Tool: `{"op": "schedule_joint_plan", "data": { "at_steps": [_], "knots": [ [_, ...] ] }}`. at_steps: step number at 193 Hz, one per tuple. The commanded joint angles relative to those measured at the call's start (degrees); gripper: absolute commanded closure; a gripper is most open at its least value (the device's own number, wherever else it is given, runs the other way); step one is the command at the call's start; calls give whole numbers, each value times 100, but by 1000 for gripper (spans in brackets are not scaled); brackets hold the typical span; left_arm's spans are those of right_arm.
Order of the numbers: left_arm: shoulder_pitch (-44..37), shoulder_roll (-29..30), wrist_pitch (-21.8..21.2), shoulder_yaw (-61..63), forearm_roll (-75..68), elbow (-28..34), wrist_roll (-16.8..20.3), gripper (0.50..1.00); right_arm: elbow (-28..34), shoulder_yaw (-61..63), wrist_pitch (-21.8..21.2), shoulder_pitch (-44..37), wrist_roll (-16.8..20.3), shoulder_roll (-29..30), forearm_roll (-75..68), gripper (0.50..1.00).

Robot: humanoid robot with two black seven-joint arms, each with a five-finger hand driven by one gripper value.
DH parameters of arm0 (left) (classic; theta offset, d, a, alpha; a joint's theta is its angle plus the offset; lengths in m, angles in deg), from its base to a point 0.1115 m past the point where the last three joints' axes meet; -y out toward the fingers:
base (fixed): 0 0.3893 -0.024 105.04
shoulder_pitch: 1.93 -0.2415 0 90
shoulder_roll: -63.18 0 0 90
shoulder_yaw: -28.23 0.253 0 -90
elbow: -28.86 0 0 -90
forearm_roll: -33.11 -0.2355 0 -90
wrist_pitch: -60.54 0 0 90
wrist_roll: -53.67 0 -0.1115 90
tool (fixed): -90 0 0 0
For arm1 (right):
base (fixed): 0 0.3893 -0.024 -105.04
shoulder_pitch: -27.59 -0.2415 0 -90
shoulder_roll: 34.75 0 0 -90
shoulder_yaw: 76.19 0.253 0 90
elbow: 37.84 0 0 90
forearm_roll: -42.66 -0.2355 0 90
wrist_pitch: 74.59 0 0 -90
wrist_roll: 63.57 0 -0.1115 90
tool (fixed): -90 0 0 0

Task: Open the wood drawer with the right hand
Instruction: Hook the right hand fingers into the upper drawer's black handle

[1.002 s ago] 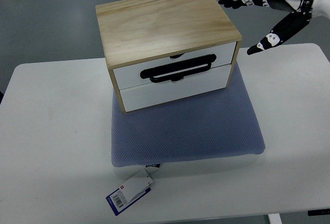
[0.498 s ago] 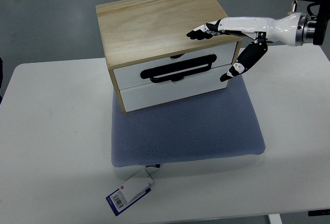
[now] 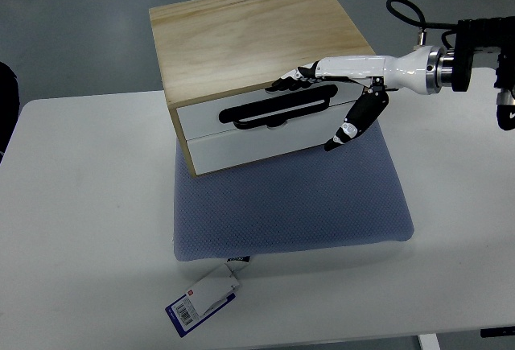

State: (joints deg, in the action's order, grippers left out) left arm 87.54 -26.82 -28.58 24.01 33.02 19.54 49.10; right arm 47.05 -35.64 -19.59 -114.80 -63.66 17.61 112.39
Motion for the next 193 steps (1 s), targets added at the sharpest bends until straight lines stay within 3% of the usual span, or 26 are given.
{"op": "schedule_joint_plan", "data": {
  "at_steps": [1, 106, 193],
  "knots": [
    [0, 0, 0, 0, 0, 0, 0, 500, -8, -152, 0, 1, 0, 11, 14, 554],
    [0, 0, 0, 0, 0, 0, 0, 500, -632, -293, 0, -175, 0, 626, 436, 554],
    [0, 0, 0, 0, 0, 0, 0, 500, -799, -539, 0, -184, 0, 644, 506, 554]
  ]
}}
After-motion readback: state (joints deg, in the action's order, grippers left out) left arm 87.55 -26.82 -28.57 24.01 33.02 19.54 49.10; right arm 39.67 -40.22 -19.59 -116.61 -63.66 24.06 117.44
